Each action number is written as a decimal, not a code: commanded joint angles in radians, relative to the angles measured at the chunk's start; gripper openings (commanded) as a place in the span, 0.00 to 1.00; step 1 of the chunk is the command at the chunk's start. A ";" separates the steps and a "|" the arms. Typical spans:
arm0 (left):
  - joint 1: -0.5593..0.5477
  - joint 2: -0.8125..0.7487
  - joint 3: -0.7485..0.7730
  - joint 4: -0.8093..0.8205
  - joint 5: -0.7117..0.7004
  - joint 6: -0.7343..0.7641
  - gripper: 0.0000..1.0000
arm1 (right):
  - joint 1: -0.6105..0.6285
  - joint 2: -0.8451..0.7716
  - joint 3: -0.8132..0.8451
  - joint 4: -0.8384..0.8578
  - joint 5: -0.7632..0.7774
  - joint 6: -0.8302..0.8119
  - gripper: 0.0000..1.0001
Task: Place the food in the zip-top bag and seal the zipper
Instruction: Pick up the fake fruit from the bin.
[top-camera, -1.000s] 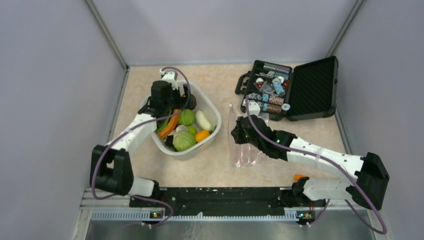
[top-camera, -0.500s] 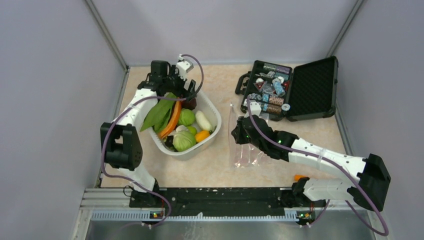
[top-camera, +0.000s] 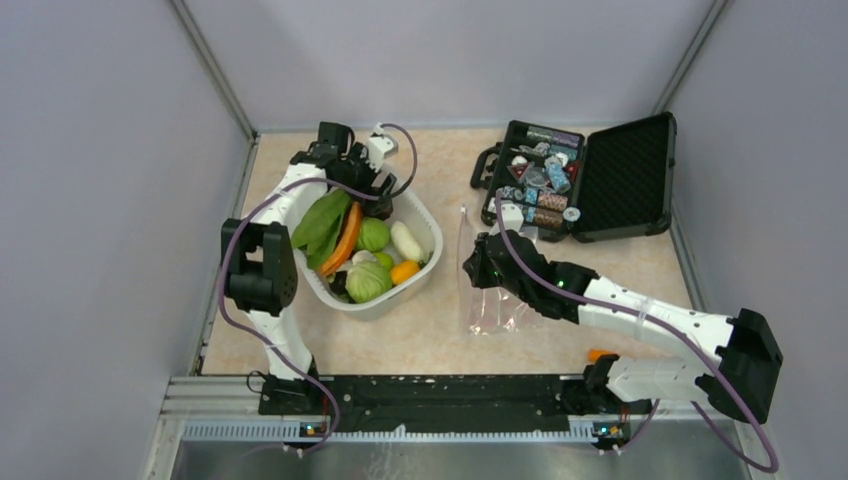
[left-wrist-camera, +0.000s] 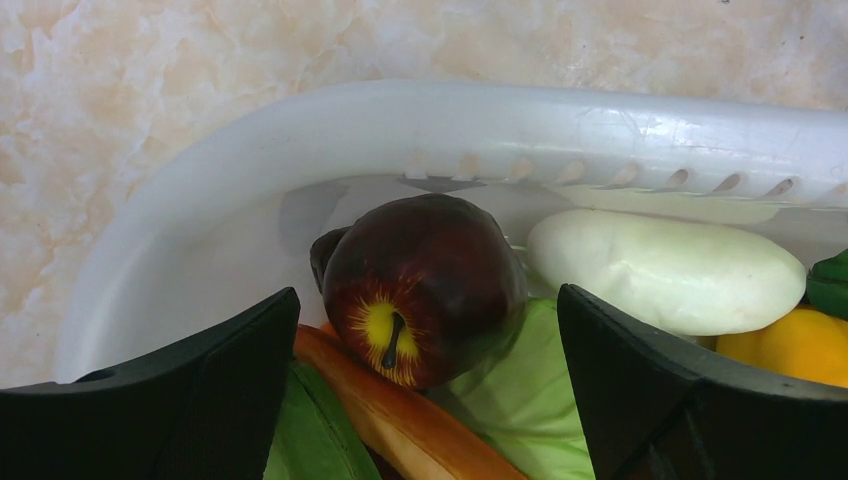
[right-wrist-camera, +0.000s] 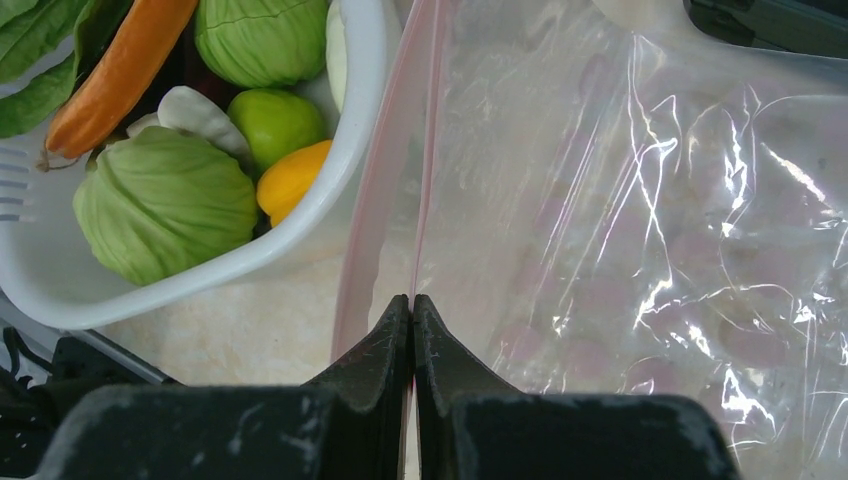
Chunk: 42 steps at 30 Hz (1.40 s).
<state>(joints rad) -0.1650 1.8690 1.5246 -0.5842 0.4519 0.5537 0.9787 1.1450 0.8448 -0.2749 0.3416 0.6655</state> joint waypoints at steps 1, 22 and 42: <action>0.004 0.036 0.014 -0.079 -0.007 0.015 0.97 | -0.008 -0.018 0.001 0.037 0.006 0.008 0.00; -0.025 -0.044 0.009 -0.086 -0.055 -0.052 0.44 | -0.008 -0.020 0.005 0.032 0.007 0.010 0.00; -0.051 -0.614 -0.410 0.474 0.181 -0.509 0.29 | -0.008 0.039 0.131 -0.053 0.138 -0.016 0.00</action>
<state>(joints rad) -0.1936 1.3983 1.2049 -0.3538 0.4919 0.2214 0.9787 1.1629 0.9188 -0.3447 0.4328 0.6540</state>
